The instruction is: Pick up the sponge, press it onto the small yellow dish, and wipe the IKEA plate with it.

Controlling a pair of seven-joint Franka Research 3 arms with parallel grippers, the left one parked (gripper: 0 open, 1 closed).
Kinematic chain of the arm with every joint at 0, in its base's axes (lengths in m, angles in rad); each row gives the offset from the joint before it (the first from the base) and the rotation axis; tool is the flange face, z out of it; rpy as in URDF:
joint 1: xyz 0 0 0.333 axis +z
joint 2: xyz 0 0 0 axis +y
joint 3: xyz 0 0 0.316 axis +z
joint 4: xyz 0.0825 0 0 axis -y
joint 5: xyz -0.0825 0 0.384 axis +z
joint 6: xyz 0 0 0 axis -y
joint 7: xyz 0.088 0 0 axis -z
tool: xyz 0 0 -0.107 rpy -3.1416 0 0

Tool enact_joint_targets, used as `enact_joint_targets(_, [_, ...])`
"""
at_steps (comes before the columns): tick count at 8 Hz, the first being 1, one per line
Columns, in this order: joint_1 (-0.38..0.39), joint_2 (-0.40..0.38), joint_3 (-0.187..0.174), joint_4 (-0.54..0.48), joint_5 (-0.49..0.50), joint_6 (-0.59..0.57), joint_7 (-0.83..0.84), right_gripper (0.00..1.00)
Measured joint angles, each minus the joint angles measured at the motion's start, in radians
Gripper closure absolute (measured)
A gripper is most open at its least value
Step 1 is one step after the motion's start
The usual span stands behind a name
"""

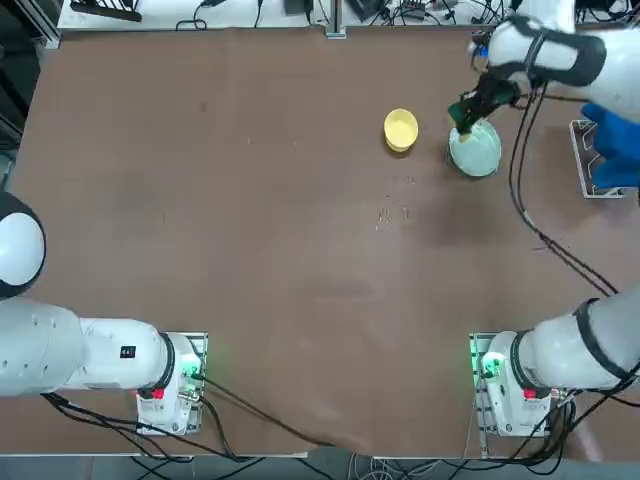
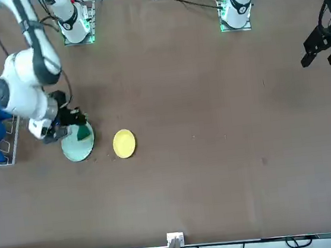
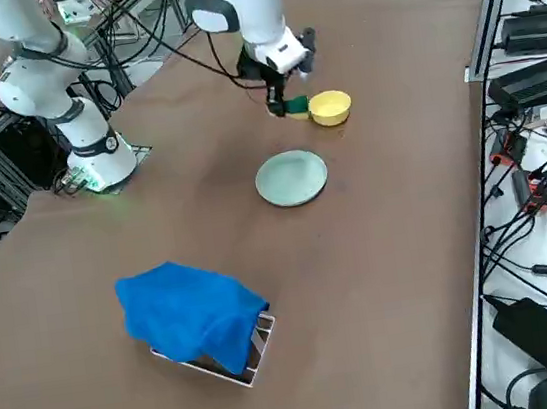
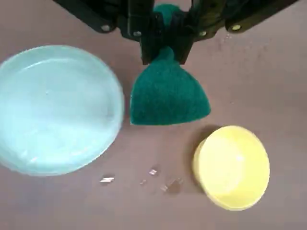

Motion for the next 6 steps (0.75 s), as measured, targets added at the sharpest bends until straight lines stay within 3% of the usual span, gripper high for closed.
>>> enact_joint_targets(6, [0.398, -0.021, 0.009, -0.235, 0.001, 0.392, 0.512, 0.91])
